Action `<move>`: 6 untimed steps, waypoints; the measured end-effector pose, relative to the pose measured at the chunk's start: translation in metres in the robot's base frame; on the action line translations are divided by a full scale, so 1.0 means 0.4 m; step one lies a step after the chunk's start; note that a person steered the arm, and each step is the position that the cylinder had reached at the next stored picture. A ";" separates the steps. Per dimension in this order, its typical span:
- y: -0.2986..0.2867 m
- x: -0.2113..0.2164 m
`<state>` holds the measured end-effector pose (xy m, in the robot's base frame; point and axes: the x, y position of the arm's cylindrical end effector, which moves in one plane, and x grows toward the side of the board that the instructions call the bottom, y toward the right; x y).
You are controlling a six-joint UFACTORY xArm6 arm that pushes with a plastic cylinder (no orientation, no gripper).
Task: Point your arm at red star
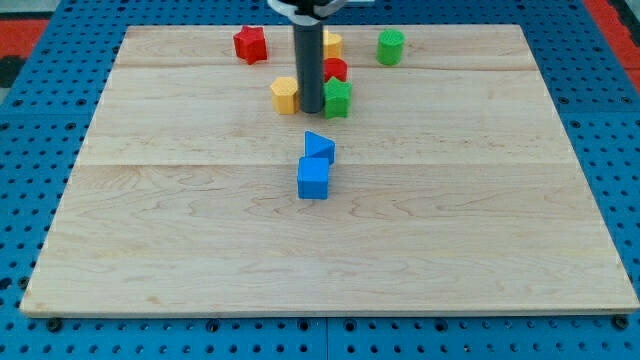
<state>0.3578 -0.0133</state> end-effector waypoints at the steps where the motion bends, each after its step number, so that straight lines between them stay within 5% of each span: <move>1: -0.206 0.068; 2: -0.349 0.013; 4: -0.538 -0.416; 5: -0.435 -0.413; 6: -0.177 -0.368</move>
